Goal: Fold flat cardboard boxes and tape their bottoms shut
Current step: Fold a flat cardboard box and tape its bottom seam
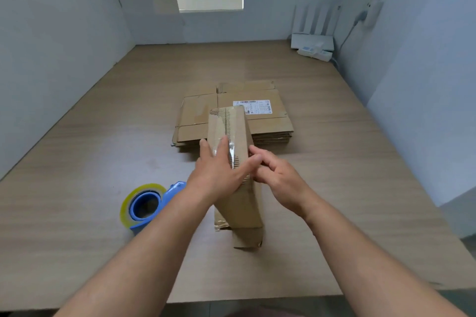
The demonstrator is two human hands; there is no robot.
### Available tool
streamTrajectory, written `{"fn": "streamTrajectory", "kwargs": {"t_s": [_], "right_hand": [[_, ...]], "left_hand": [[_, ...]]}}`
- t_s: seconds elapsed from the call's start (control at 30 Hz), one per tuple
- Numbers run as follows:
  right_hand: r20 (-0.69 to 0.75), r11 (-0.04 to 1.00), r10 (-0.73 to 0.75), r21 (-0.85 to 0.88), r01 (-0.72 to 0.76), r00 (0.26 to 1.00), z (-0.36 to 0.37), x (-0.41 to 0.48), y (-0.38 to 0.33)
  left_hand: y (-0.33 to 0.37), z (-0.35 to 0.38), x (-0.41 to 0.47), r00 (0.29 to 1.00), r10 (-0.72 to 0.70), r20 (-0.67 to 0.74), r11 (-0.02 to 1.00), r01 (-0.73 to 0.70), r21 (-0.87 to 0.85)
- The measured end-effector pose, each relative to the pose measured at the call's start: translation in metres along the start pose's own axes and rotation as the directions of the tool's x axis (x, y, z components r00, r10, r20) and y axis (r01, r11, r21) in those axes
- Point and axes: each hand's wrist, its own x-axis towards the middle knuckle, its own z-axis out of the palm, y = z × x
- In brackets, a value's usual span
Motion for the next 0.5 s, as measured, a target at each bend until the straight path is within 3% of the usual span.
{"fn": "streamTrajectory", "kwargs": {"t_s": [0.1,0.23,0.4,0.5], "right_hand": [[-0.079,0.973,0.170,0.169,-0.155,0.982,0.001,0.002,0.021],[-0.219,0.937,0.328,-0.049,-0.346,0.919,0.011,0.003,0.063],[-0.080,0.882,0.470,0.011,-0.471,0.879,0.031,0.008,0.093],[0.008,0.786,0.560,0.310,-0.535,0.828,0.043,0.012,0.099]], "left_hand": [[-0.018,-0.006,-0.001,0.998,-0.054,-0.021,0.999,0.054,-0.002],[-0.050,-0.020,-0.004,0.996,-0.013,-0.089,0.991,0.001,-0.136],[-0.083,-0.034,-0.016,0.997,-0.005,-0.082,0.967,-0.016,-0.253],[-0.092,-0.037,-0.016,0.996,0.010,-0.092,0.963,-0.034,-0.266]]}}
